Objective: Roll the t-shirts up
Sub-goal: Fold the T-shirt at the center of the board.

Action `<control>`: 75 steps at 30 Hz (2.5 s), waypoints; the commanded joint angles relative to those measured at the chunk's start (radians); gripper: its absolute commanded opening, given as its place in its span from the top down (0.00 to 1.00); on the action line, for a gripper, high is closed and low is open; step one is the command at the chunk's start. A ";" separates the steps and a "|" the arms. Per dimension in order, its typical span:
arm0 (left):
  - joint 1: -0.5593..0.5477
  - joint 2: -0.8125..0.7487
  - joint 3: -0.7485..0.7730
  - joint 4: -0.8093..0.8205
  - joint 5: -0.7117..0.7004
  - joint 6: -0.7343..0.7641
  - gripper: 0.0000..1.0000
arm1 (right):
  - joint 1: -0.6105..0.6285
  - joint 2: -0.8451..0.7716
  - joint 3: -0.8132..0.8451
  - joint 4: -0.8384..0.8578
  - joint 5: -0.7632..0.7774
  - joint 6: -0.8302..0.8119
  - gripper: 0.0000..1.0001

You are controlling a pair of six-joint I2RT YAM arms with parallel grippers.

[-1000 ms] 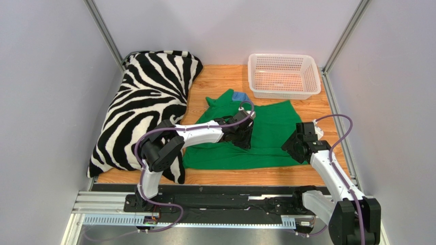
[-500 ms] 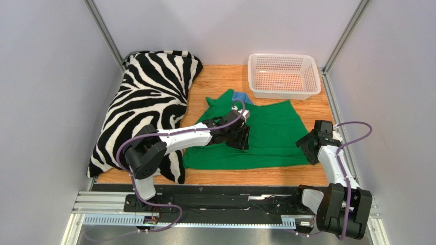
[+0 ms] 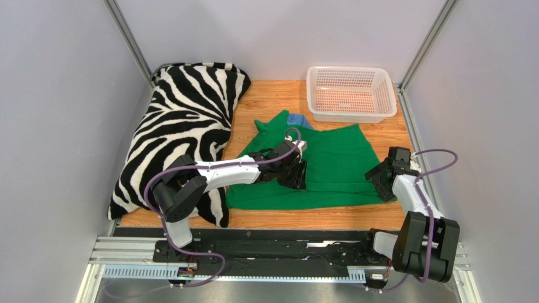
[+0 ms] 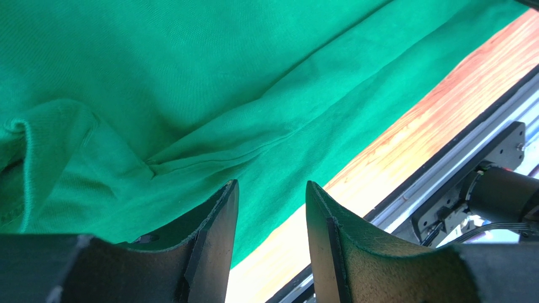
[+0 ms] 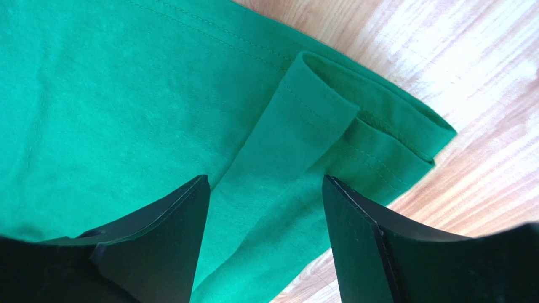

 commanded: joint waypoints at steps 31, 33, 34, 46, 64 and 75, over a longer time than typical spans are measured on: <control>0.015 -0.033 0.054 -0.004 0.011 0.050 0.49 | -0.007 0.213 0.160 0.169 -0.035 0.045 0.34; 0.016 -0.038 0.056 -0.011 0.008 0.052 0.49 | -0.007 0.227 0.174 0.178 -0.038 0.050 0.34; 0.018 -0.045 0.056 -0.013 0.006 0.055 0.49 | -0.007 0.239 0.180 0.179 -0.036 0.050 0.34; 0.106 -0.093 0.053 -0.042 0.038 0.041 0.49 | -0.007 0.376 0.305 0.219 -0.081 0.052 0.34; 0.222 -0.302 -0.240 -0.079 -0.073 -0.128 0.94 | 0.139 0.077 0.149 0.101 -0.047 0.070 0.36; 0.229 -0.248 -0.334 -0.171 -0.219 -0.302 1.00 | 0.136 0.083 -0.060 0.219 -0.052 0.179 0.41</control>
